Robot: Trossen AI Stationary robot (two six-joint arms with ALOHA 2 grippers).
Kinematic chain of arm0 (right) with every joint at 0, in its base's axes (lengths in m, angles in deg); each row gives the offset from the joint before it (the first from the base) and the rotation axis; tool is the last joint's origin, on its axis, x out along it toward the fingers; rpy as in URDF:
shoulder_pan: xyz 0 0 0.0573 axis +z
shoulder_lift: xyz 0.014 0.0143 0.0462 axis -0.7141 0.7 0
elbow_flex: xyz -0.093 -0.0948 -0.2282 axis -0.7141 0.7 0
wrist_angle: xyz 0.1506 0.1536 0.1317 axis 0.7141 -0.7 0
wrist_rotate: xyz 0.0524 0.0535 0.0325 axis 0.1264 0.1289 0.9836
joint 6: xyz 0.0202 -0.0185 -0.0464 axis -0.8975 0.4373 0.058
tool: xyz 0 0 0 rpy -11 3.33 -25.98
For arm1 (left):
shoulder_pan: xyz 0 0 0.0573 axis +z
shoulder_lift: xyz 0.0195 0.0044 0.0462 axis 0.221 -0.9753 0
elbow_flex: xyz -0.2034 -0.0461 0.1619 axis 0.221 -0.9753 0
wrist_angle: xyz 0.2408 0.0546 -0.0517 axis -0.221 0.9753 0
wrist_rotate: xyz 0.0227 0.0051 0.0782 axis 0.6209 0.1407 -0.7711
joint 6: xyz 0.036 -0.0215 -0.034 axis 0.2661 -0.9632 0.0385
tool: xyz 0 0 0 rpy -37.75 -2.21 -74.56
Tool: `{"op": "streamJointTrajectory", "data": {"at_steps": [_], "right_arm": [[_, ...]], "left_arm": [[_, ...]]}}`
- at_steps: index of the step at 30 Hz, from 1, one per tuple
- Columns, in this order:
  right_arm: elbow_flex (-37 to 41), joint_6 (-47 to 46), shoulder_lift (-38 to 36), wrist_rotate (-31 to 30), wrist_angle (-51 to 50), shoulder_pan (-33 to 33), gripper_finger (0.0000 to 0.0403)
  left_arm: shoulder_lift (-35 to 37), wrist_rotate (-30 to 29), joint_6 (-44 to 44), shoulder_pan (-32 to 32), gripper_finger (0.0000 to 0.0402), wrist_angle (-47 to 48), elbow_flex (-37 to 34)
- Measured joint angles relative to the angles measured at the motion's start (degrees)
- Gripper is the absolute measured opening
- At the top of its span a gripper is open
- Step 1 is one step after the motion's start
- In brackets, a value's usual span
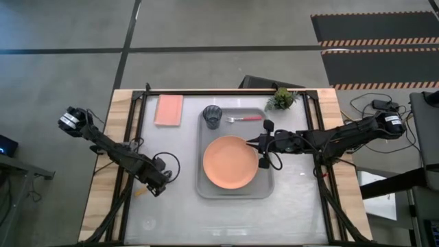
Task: Pick and place plate/cup/fork/spoon on tray
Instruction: Put the orange spoon on the gray tray to the bottom of the pink fork
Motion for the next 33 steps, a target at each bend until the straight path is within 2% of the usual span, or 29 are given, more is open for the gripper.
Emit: {"op": "streamJointTrajectory", "data": {"at_steps": [10,21,26,33], "right_arm": [[0.0,-0.1,0.0,0.0,0.0,0.0,0.0031],[0.0,0.1,0.0,0.0,-0.1,0.0,0.0031],[0.1,0.2,0.0,0.0,-0.4,0.0,0.0031],[0.2,0.3,0.0,0.3,-0.4,0.0,0.0031]], "left_arm": [[-4.6,0.1,0.4,-0.4,0.0157,-5.7,-2.5],[-5.4,0.1,0.6,-0.4,0.0022,-7.2,-2.6],[-4.8,-2.7,0.9,-0.8,0.0022,-6.8,-1.6],[-2.3,-9.0,9.9,-0.8,0.0022,-7.4,3.9]]}}
